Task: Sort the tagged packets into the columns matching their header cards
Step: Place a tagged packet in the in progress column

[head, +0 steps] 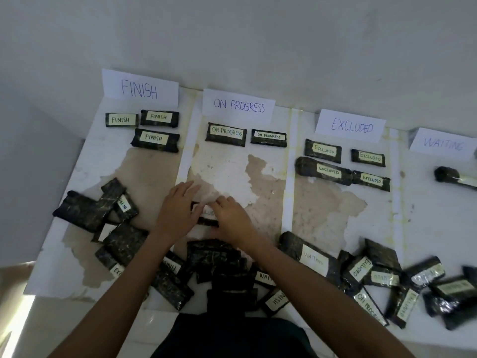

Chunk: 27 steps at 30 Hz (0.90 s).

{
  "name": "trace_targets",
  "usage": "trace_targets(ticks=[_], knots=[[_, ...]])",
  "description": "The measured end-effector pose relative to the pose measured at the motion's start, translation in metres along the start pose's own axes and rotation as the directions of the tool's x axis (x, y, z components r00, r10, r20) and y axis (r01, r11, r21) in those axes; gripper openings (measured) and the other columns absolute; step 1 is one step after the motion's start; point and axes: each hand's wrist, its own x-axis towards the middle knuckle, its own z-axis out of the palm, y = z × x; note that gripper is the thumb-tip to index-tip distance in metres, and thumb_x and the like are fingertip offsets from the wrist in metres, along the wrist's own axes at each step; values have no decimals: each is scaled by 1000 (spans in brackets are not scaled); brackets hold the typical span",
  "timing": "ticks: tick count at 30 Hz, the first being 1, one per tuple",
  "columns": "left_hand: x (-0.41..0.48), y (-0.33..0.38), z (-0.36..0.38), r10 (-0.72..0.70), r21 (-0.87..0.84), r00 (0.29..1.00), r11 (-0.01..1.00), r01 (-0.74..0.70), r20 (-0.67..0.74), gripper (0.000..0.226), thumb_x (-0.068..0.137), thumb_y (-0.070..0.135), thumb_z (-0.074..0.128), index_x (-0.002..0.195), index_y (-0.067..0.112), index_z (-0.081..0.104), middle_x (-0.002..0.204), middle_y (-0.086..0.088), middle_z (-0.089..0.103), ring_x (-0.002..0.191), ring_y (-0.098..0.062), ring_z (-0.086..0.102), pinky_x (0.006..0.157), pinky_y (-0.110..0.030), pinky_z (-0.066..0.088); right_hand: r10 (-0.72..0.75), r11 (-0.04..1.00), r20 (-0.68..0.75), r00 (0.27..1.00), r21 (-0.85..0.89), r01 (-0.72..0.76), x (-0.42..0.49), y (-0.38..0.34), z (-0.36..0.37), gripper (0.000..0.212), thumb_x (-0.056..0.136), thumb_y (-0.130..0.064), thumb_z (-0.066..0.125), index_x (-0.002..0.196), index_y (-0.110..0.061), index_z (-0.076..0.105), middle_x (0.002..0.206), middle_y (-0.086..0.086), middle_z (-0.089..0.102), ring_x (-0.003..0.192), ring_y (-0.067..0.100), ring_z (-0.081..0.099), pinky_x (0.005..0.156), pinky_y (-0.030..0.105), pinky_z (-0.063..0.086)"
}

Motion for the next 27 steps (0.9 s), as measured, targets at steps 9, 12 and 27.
trace_targets(ticks=[9, 12, 27], knots=[[24, 80, 20, 152, -68, 986, 987, -148, 66, 66, 79, 46, 29, 130, 10, 50, 135, -14, 50, 122, -33, 45, 99, -44, 40, 220, 975, -90, 971, -12, -222, -64, 95, -69, 65, 69, -22, 71, 129, -10, 48, 121, 15, 52, 102, 33, 50, 85, 43, 48], [37, 110, 37, 185, -90, 976, 980, -175, 118, 61, 81, 41, 34, 132, 11, 49, 136, -13, 49, 123, -32, 44, 97, -43, 41, 301, 952, -114, 947, -17, -305, -85, 134, -78, 61, 69, -17, 72, 125, -7, 52, 117, 18, 54, 98, 35, 52, 80, 46, 49], [73, 182, 103, 194, -62, 961, 981, -185, 197, 57, 80, 25, 39, 132, 3, 46, 139, -20, 44, 130, -36, 37, 108, -46, 33, 349, 937, -132, 928, 40, -347, -114, 231, -77, 70, 67, -9, 72, 133, -11, 47, 128, 18, 51, 113, 37, 50, 89, 48, 49]])
